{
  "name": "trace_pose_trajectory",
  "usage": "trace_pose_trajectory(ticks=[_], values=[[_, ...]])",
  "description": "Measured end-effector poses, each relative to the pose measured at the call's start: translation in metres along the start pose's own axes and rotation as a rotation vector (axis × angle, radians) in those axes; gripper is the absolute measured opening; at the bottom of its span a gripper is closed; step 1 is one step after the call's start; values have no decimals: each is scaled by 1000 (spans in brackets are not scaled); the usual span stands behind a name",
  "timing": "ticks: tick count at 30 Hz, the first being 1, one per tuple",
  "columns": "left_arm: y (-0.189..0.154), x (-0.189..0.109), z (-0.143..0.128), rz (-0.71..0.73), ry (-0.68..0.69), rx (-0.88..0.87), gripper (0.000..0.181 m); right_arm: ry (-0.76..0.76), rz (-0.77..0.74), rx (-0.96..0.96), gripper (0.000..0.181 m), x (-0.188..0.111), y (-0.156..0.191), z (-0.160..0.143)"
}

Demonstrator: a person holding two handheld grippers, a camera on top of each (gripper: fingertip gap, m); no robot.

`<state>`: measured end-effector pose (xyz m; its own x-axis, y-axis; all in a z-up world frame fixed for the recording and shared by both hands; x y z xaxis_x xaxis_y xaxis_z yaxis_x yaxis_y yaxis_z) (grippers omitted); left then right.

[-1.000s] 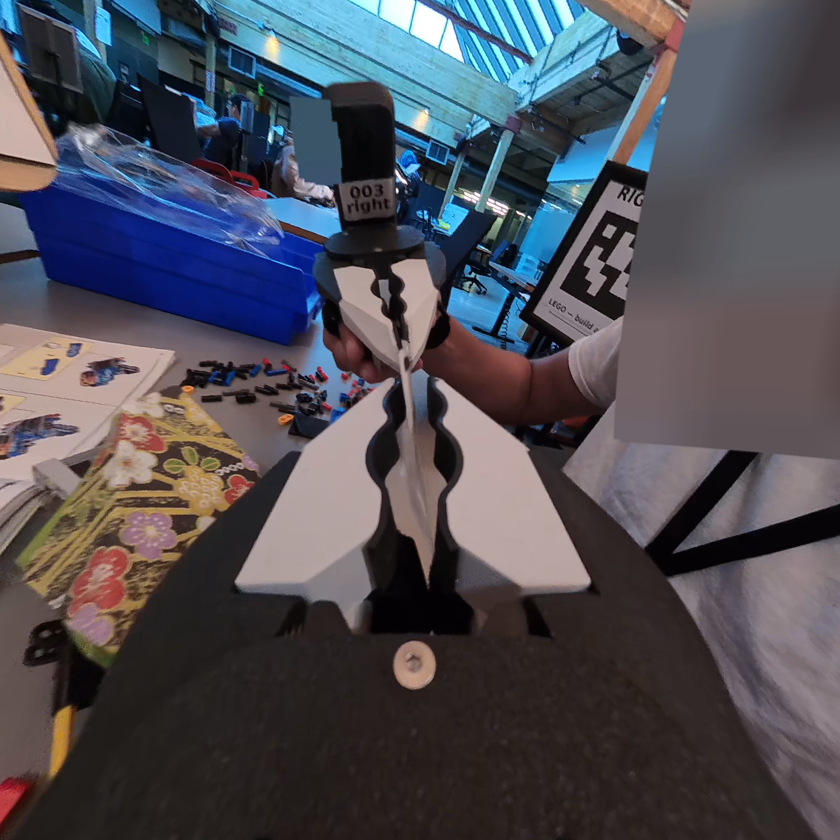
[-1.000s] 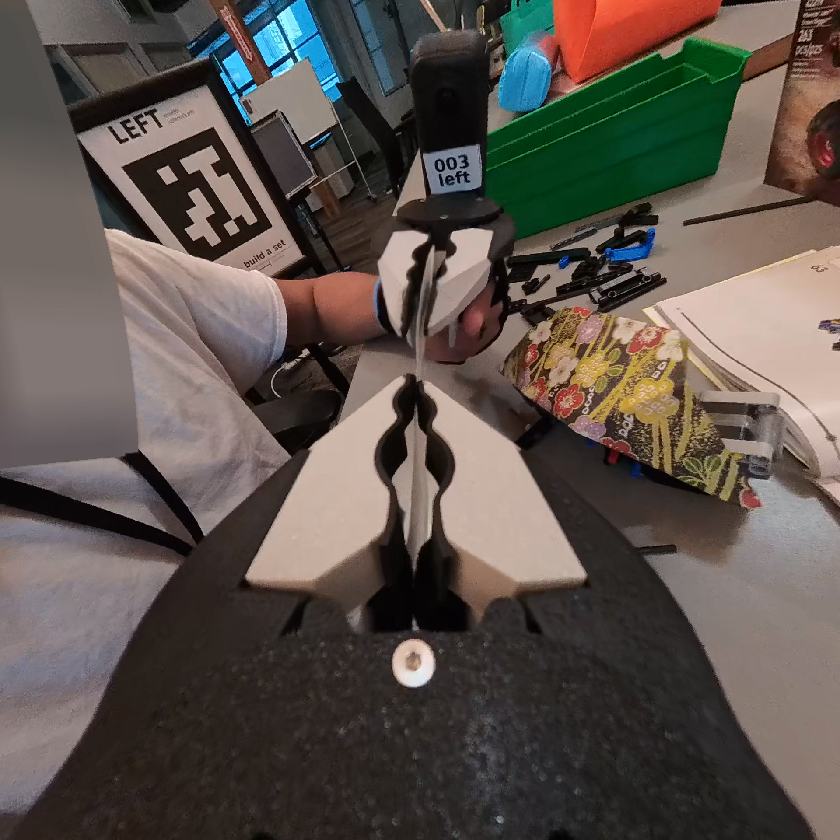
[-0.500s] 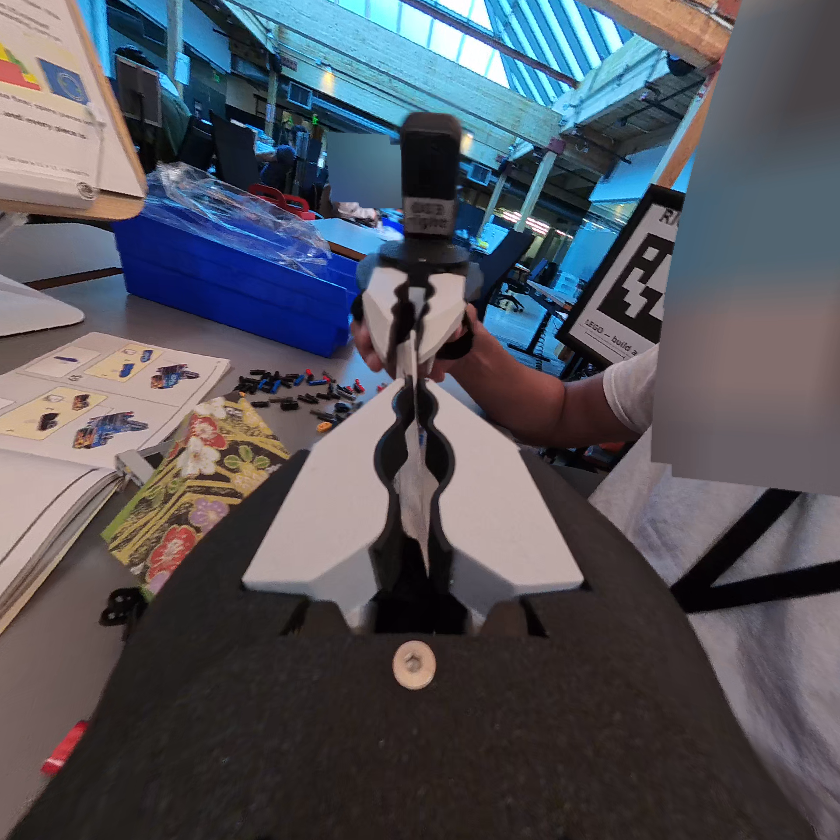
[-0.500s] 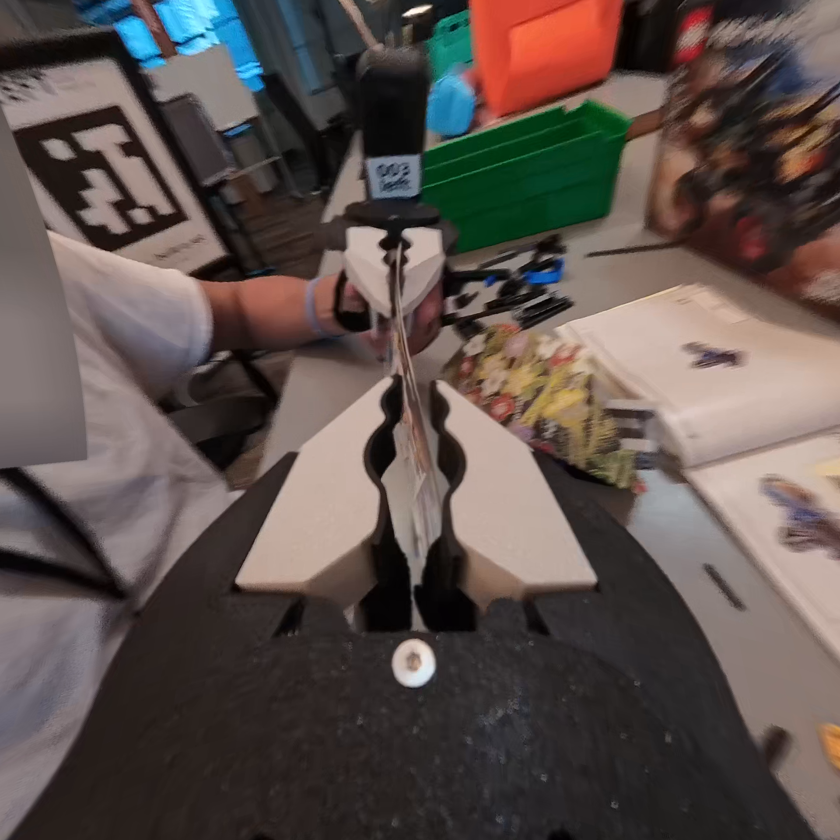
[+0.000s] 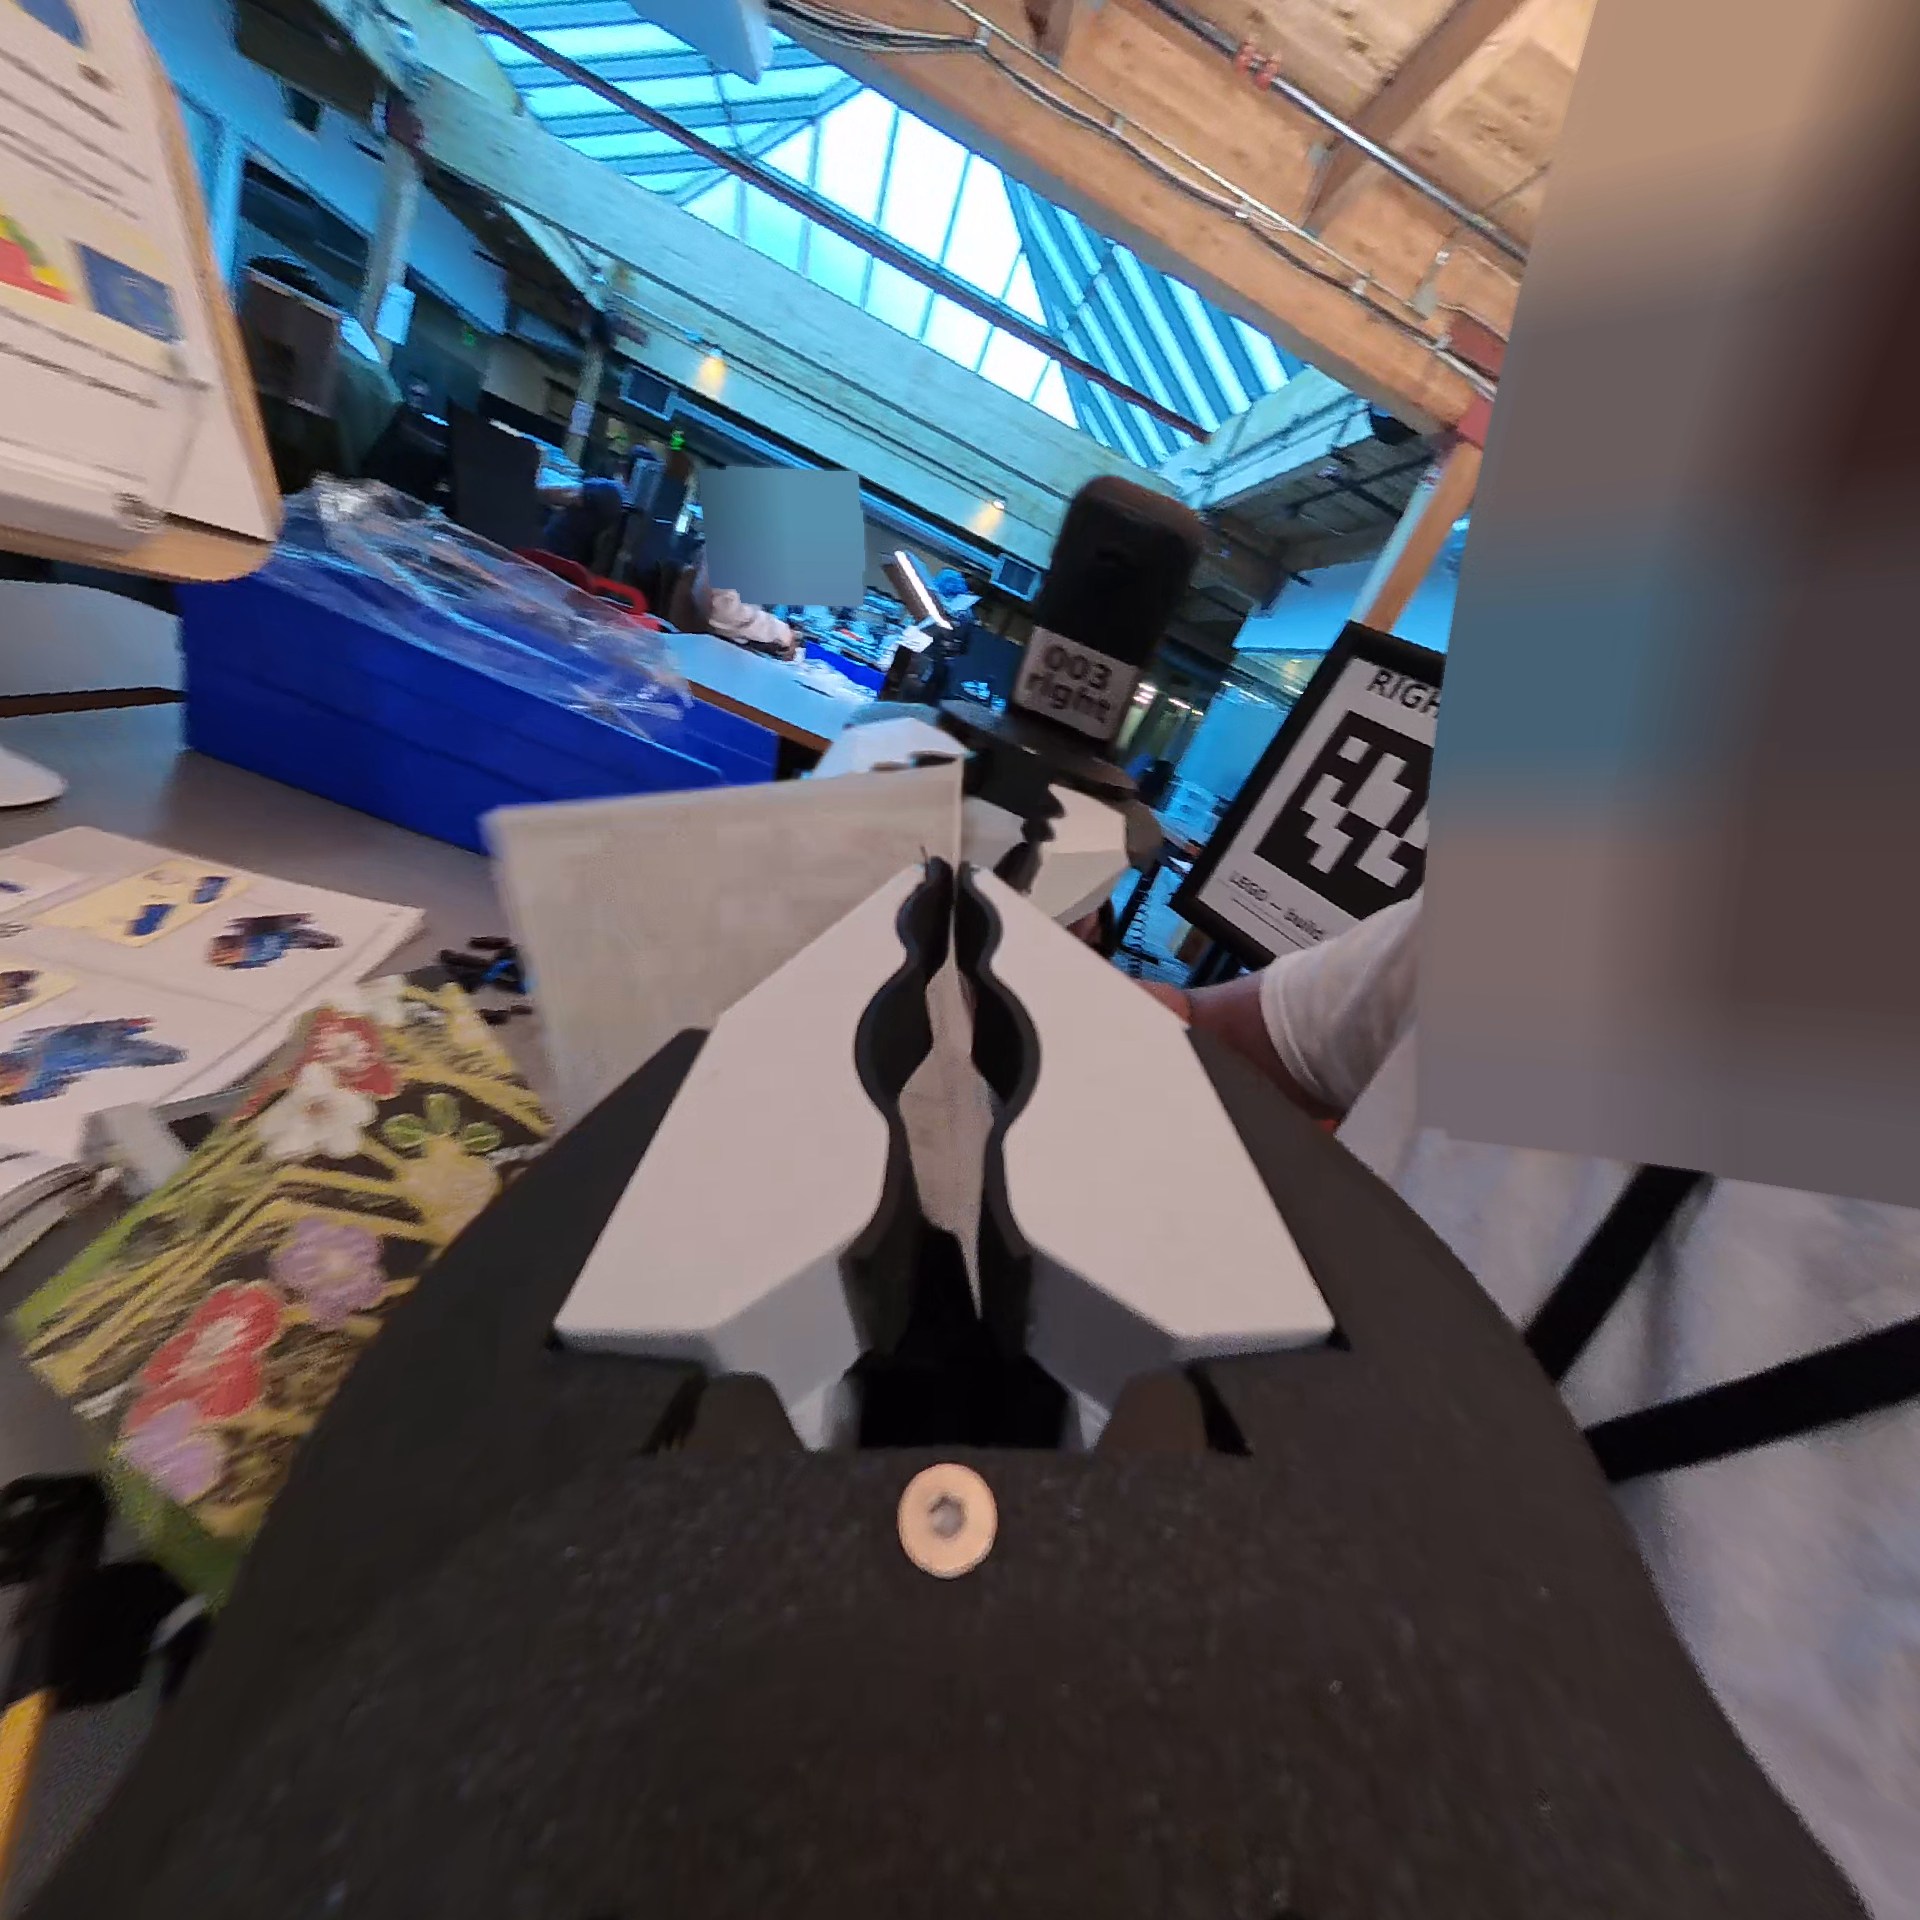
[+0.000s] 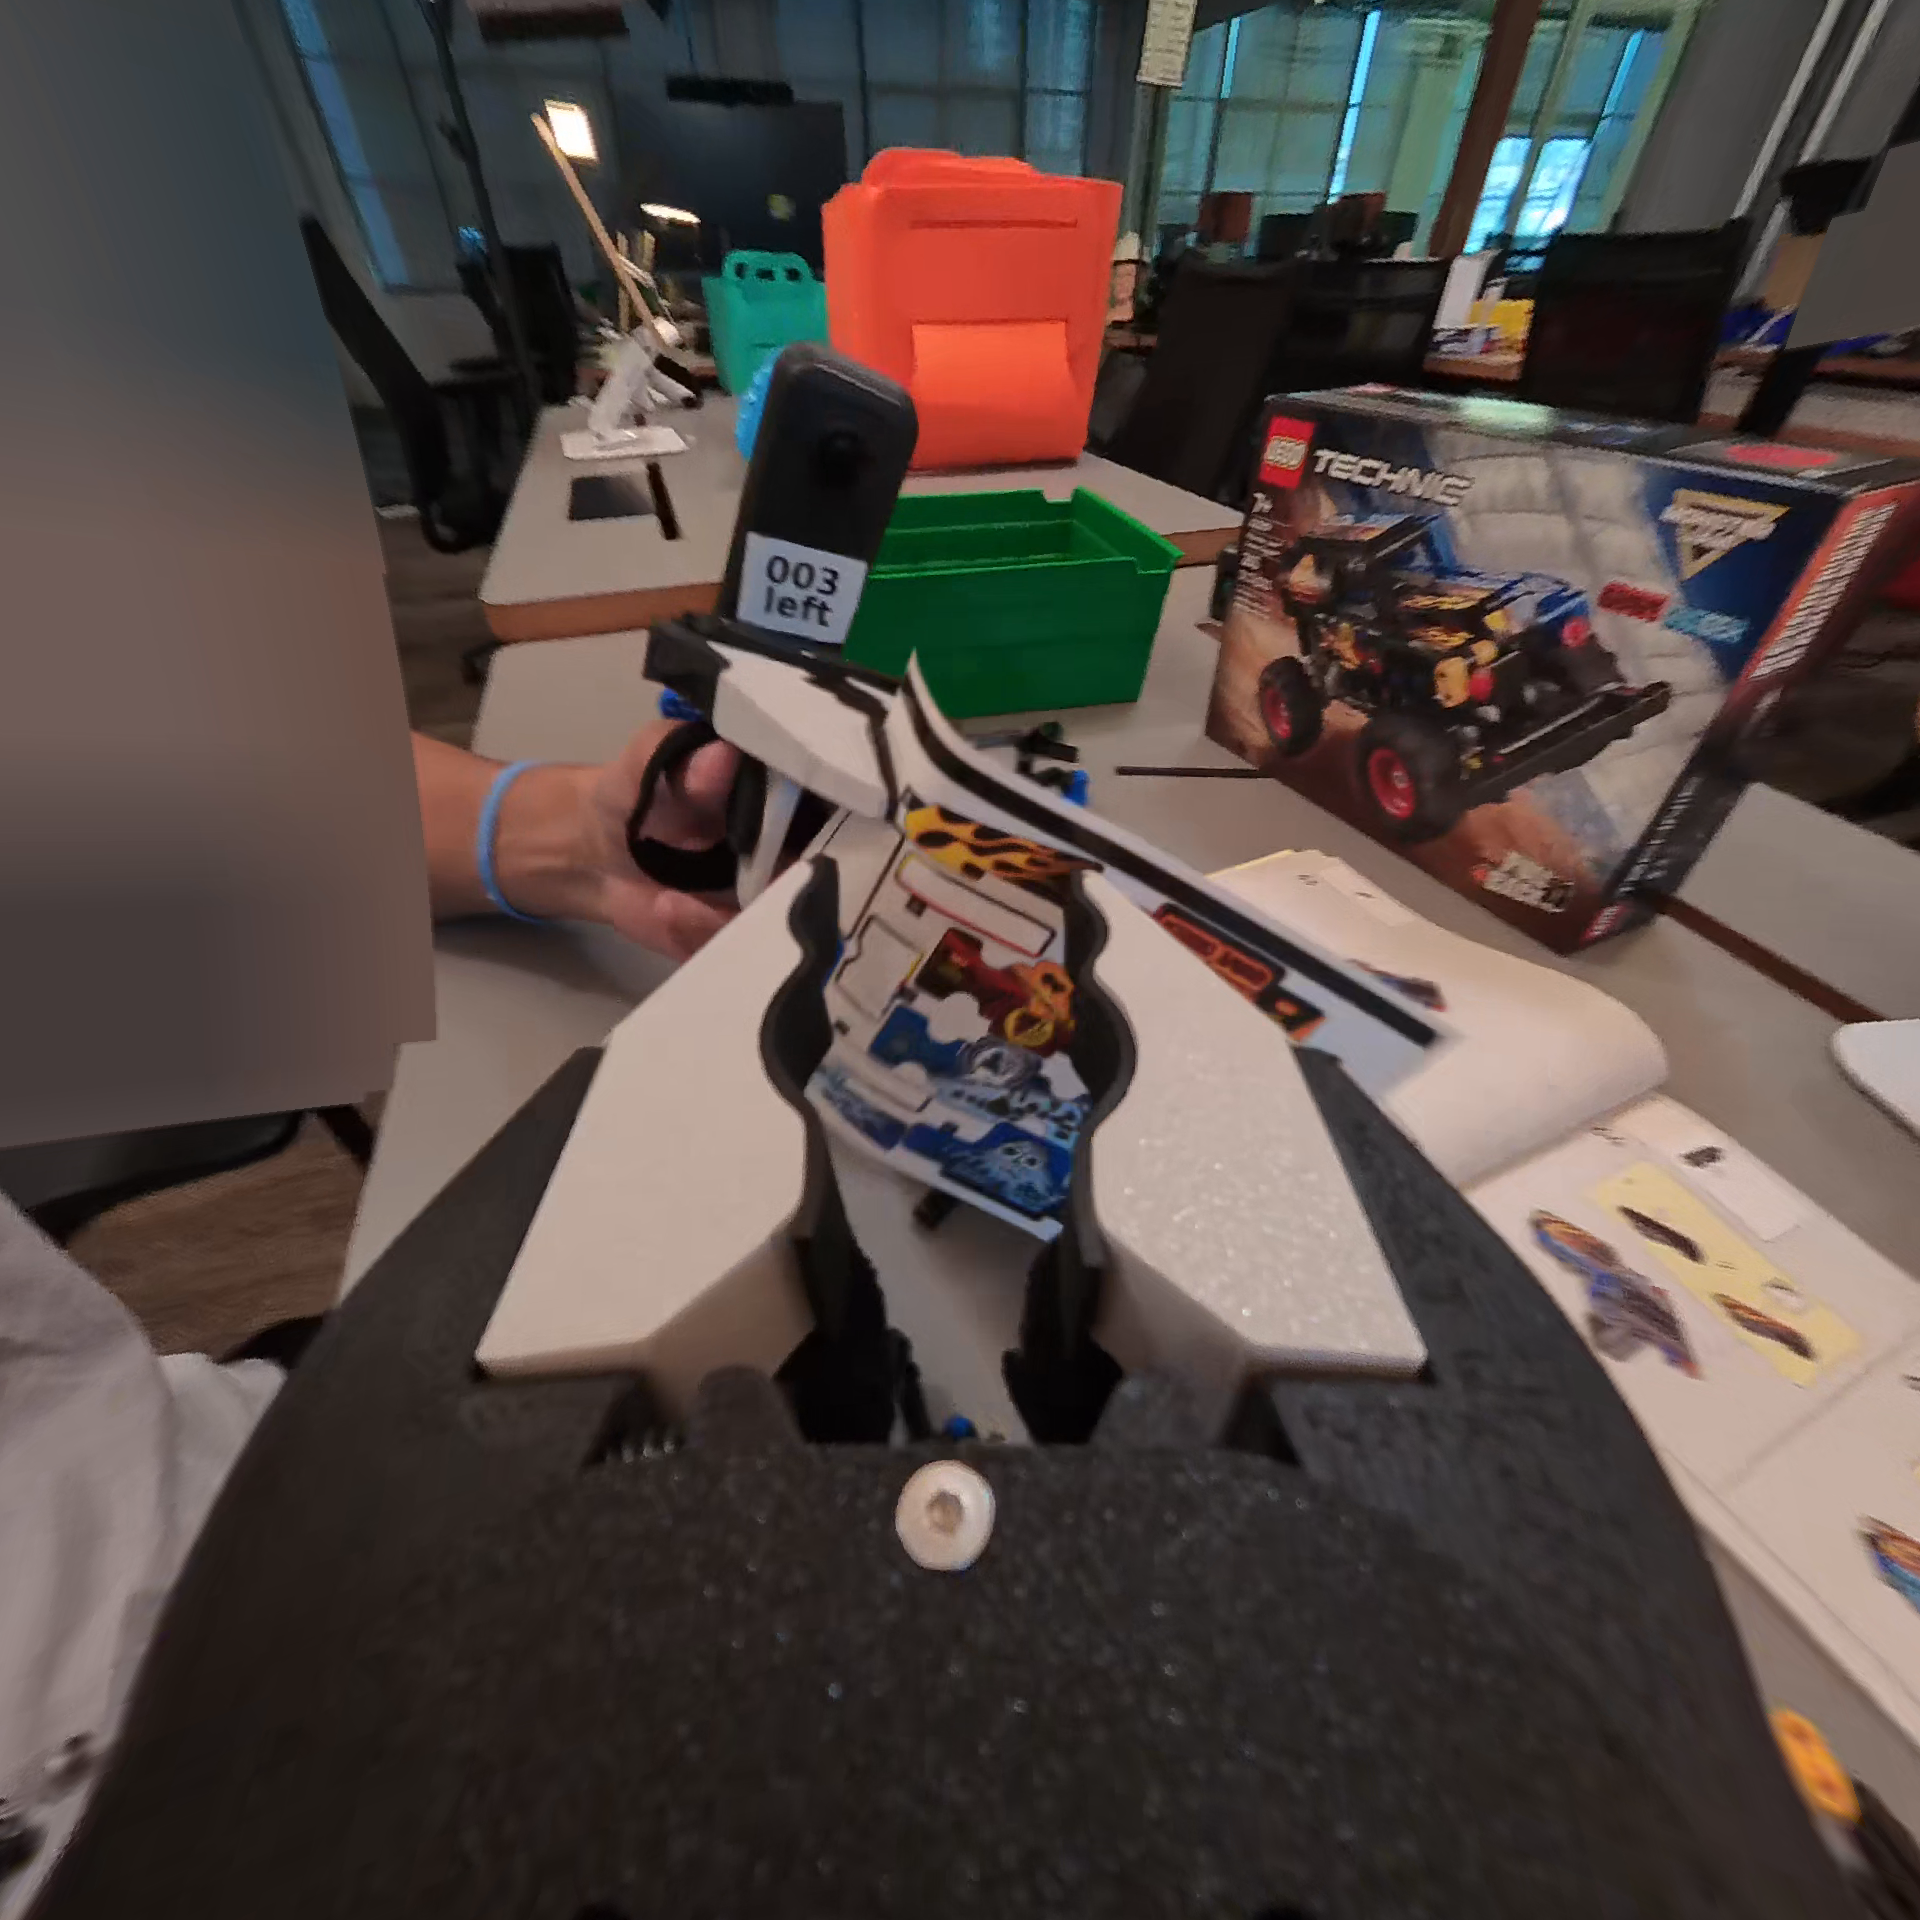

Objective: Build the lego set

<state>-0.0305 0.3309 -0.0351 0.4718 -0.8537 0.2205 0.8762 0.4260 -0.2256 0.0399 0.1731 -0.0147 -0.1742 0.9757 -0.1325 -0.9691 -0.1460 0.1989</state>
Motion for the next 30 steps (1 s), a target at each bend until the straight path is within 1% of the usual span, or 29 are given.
trace_pose_trajectory(ticks=[3, 7, 8, 10, 12, 14, 17, 20, 25, 28, 30], values=[[-8, 7, -5, -62, -11, -19, 0, -6, 98, 61, 39, 1, 3, 0], [-9, 10, -7, -64, -21, -40, 0, 13, 169, 87, 32, 0, 5, -2], [-9, 10, -7, -52, -28, -38, 0, 21, 180, 92, 33, 1, 6, -2], [-7, 8, -6, -27, -45, -38, 0, 37, 122, 52, 36, 1, 3, -3], [-3, 3, -3, 6, -63, -40, 0, 19, 72, 20, 35, -3, 1, 1], [1, -2, 0, 51, -82, -41, 0, 10, 71, 26, 32, -6, 0, 3], [6, -6, 0, 85, -99, -52, 0, 3, 73, 29, 31, -6, 1, 3], [3, -1, -3, 67, -75, -38, 0, -12, 63, 40, 34, -3, 2, 2], [-6, 6, -7, -9, -66, -34, 0, -10, 164, 155, 29, 0, 2, 0], [-8, 8, -8, -31, -77, -35, 0, -25, 246, 231, 26, -1, 2, 0], [-9, 7, -7, -52, -98, -47, 0, -21, 271, 246, 21, 0, 3, 0]])
Point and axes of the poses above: each gripper's, where its closed fingertips meet, x out along the fingers, z out of its top, y = z × x across the jaws, the point moved 9 cm from there along -x, back along the fingers, and after that the axes turned 11 degrees about x, right-handed, at the moved point
